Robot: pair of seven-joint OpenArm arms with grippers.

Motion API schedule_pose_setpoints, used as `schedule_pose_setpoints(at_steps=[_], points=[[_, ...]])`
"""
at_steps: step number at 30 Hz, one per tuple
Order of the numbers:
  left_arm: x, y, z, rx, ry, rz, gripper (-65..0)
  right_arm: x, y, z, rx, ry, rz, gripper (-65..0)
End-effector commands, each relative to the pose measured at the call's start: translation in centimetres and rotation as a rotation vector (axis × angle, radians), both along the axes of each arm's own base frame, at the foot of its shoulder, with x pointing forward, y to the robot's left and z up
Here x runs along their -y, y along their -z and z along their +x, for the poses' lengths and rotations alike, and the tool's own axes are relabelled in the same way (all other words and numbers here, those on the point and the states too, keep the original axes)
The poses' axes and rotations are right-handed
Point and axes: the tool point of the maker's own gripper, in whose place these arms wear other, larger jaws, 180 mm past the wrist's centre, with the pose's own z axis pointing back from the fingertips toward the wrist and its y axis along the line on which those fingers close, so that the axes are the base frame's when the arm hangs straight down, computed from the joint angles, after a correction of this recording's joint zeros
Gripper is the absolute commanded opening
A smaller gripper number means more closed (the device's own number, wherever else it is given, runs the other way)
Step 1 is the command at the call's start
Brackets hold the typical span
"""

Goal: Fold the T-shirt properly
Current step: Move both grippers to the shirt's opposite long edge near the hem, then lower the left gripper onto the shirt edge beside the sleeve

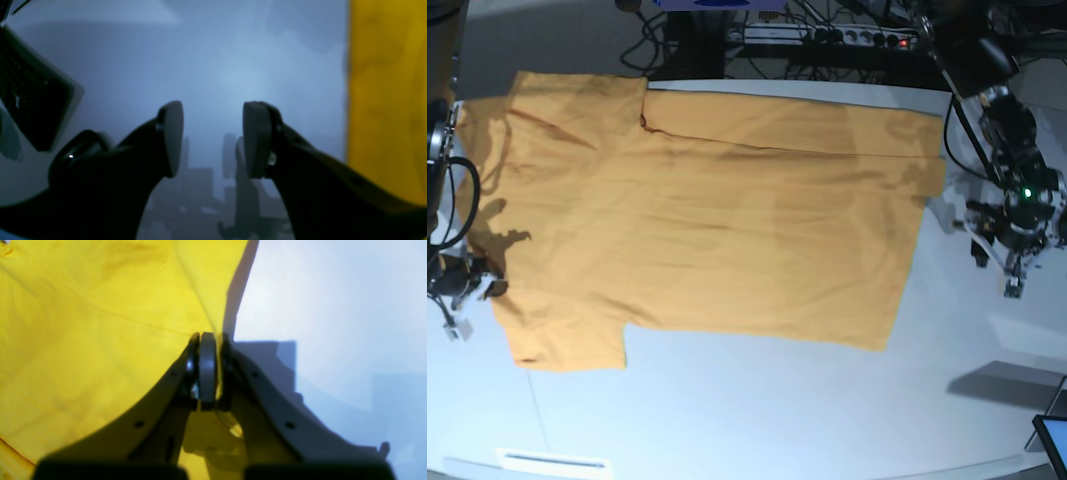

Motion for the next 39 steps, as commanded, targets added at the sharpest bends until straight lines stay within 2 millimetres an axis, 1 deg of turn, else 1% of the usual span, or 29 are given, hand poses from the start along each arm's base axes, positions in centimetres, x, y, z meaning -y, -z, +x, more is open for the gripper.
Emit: schedule_pose_setpoints(at_steps=[1,4,7,8,10,14,16,19,21,24,26,28,29,32,34,36,38,39], points=[[-0.6,-1.8,1.3,0.056,-0.003,0.007,-35.9,0.8,-0.9,0.4,0.005,-0.005,-0.024,-64.4],[-0.8,-1.6,2.5,0.061,-0.017,-0.027,-35.9,0.8,-0.9,0.4,0.005,-0.005,-0.024,-64.4],[-1.0,-0.9,3.6,0.053,-0.030,-0.072,-35.9,0.7,-0.5,0.1,-0.003,-0.006,-0.023,-64.4],[-0.7,-0.6,4.0,0.051,-0.021,-0.099,-35.9,0.7,-0.5,0.0,-0.004,-0.006,-0.023,-64.4],[0.5,-0.3,5.1,0.052,0.034,-0.172,-35.9,0.7,-0.4,-0.1,-0.006,-0.007,-0.023,-64.6],[0.5,-0.1,6.2,0.075,0.052,-0.302,-35.9,0.7,-0.2,-0.3,-0.011,-0.008,-0.024,-64.6],[0.2,-0.6,6.7,0.102,0.047,-0.367,-35.9,1.0,0.2,-0.9,-0.023,-0.008,-0.030,-64.7],[-0.1,-1.4,7.4,0.149,0.042,-0.455,-35.4,1.0,0.3,-1.1,-0.026,-0.008,-0.031,-64.7],[-0.2,-1.7,7.6,0.172,0.039,-0.500,-30.9,1.0,0.4,-1.1,-0.028,-0.008,-0.031,-64.7],[0.2,-2.5,8.3,0.206,0.048,-0.536,-21.5,1.0,0.4,-1.1,-0.028,-0.008,-0.031,-64.7],[0.2,-2.6,8.4,0.210,0.049,-0.538,-13.1,1.0,0.4,-1.1,-0.028,-0.008,-0.031,-64.7],[0.4,-2.5,8.4,0.206,0.053,-0.537,-6.2,1.0,0.4,-1.1,-0.028,-0.008,-0.031,-64.7],[0.4,-2.7,8.5,0.219,0.053,-0.538,-5.5,0.9,0.4,-1.1,-0.028,-0.009,-0.030,-64.7],[0.5,-3.2,9.1,0.267,0.058,-0.545,-6.7,0.9,0.4,-1.1,-0.028,-0.009,-0.030,-64.7],[0.4,-2.5,9.2,0.260,0.045,-0.567,-7.6,0.9,0.4,-1.1,-0.028,-0.009,-0.030,-64.7],[0.7,-2.3,10.0,0.251,0.040,-0.601,-7.7,0.9,0.4,-1.1,-0.028,-0.009,-0.030,-64.7],[1.4,-1.3,10.7,0.214,0.041,-0.637,-7.7,0.9,0.4,-1.1,-0.028,-0.009,-0.030,-64.7],[1.8,-1.1,11.2,0.204,0.045,-0.648,-7.7,0.9,0.4,-1.1,-0.028,-0.009,-0.030,-64.7]])
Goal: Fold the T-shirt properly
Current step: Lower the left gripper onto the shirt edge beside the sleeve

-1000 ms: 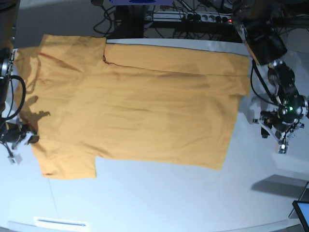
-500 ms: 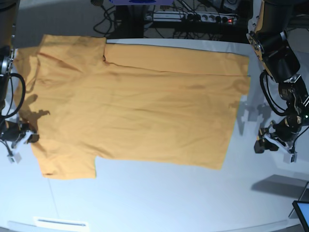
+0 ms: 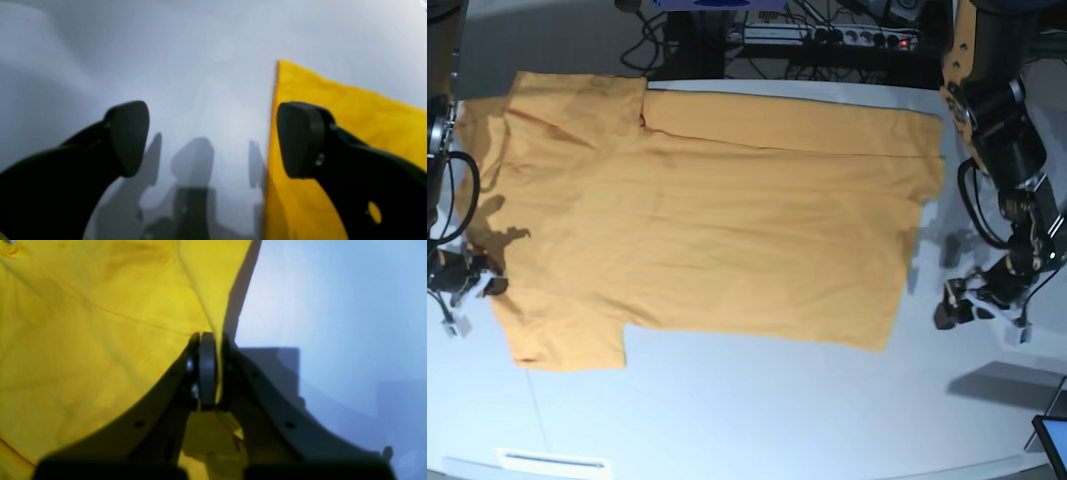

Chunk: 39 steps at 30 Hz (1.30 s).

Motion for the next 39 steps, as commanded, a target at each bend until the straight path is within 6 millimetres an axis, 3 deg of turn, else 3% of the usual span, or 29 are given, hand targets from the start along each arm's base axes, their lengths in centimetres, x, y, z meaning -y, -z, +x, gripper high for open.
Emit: schedule_pose_setpoints(at_steps=[1,9,18,28,35,39], points=[[-0.3,-3.0,2.0,0.082,0.008,0.003,-7.7,0.9,0.1,-0.6,-0.041,-0.015,-0.042,-64.7],[3.1,-4.2,4.8,0.119,0.082,-0.006,-7.7,1.0,0.0,-0.6,-0.041,-0.014,-0.043,-64.7],[7.9,-1.5,6.1,0.077,0.102,-0.142,-7.7,1.0,0.0,-0.6,-0.041,-0.014,-0.043,-64.7],[8.3,-0.9,5.8,0.068,0.106,-0.149,-7.7,1.1,0.0,-0.7,-0.041,-0.013,-0.044,-64.7],[10.1,2.8,3.6,-0.001,0.117,-0.178,-7.7,1.0,0.0,-0.6,-0.041,-0.014,-0.043,-64.7],[10.2,3.7,2.9,-0.021,0.118,-0.181,-7.7,1.0,0.1,-0.7,-0.043,-0.014,-0.043,-64.7]])
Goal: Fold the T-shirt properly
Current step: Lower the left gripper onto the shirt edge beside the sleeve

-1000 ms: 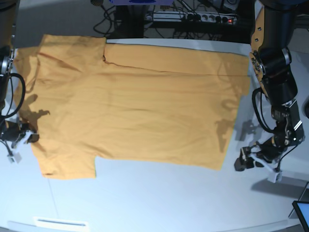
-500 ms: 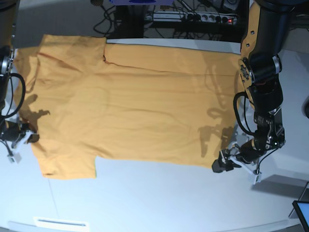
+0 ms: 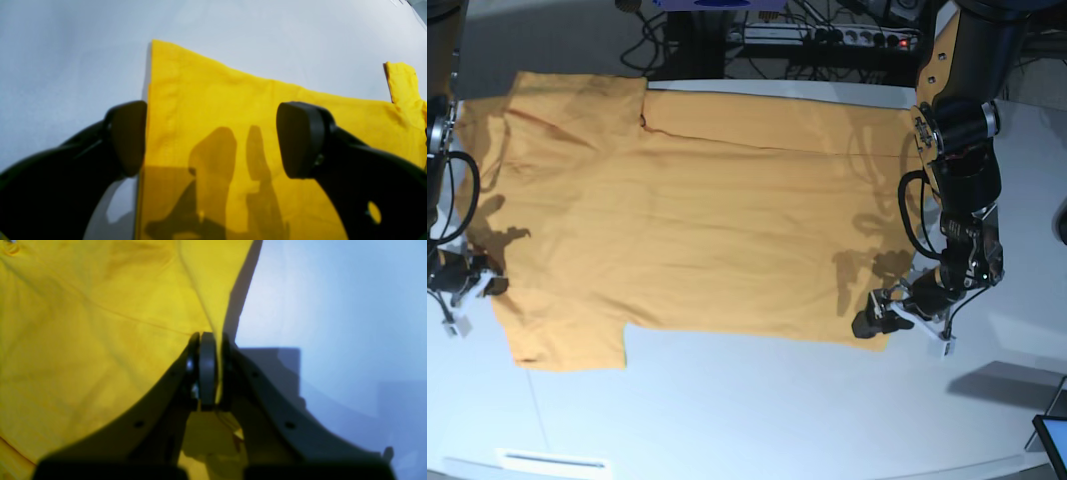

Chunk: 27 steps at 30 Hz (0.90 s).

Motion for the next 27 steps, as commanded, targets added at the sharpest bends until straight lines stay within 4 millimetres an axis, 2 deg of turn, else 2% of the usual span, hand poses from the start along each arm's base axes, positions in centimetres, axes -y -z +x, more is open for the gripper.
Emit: schedule_pose_setpoints(at_steps=[1,11,19,27], points=[[-0.4,-0.8,0.5,0.011,0.005,0.018,-7.7,1.0,0.1,-0.7,-0.044,-0.016,-0.047,-64.7],[-0.4,-1.3,0.9,0.022,0.006,0.019,-7.7,1.1,0.8,-1.5,-0.061,-0.012,-0.043,-64.7],[2.8,-0.4,0.7,-0.002,0.109,0.060,-7.7,1.1,0.8,-1.5,-0.061,-0.012,-0.043,-64.7],[2.6,-0.8,0.9,0.008,0.107,0.064,-9.4,1.1,0.8,-1.5,-0.061,-0.012,-0.043,-64.7]])
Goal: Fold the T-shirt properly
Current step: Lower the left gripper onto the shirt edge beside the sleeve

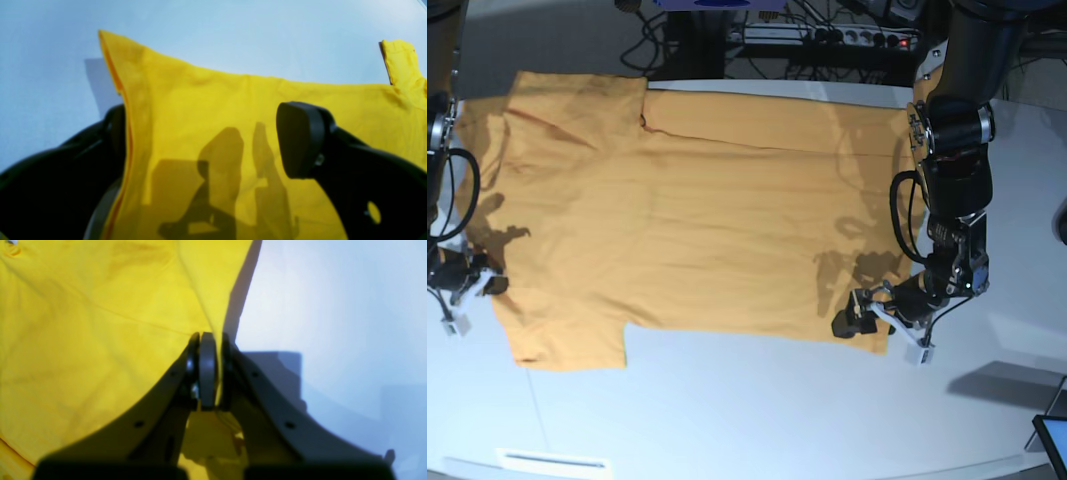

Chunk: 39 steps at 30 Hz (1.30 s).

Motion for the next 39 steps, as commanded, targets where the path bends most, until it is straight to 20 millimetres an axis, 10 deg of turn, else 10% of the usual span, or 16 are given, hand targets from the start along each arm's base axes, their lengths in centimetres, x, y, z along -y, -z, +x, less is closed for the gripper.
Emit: schedule_pose_setpoints(at_steps=[1,6,11,39], points=[[-0.5,-1.3,0.7,0.021,0.012,0.028,-12.8,1.1,0.6,-1.3,-0.070,-0.020,-0.051,-64.7],[-0.5,-1.8,0.8,0.040,0.017,0.039,-41.1,1.0,0.6,-1.3,-0.070,-0.022,-0.053,-64.7],[-0.6,-1.9,0.8,0.043,0.017,0.041,-55.9,1.0,0.6,-1.3,-0.070,-0.023,-0.051,-64.7],[-5.2,-5.8,0.5,0.155,0.016,0.197,-57.1,0.2,-4.0,2.6,0.093,-0.083,-0.104,-64.9]])
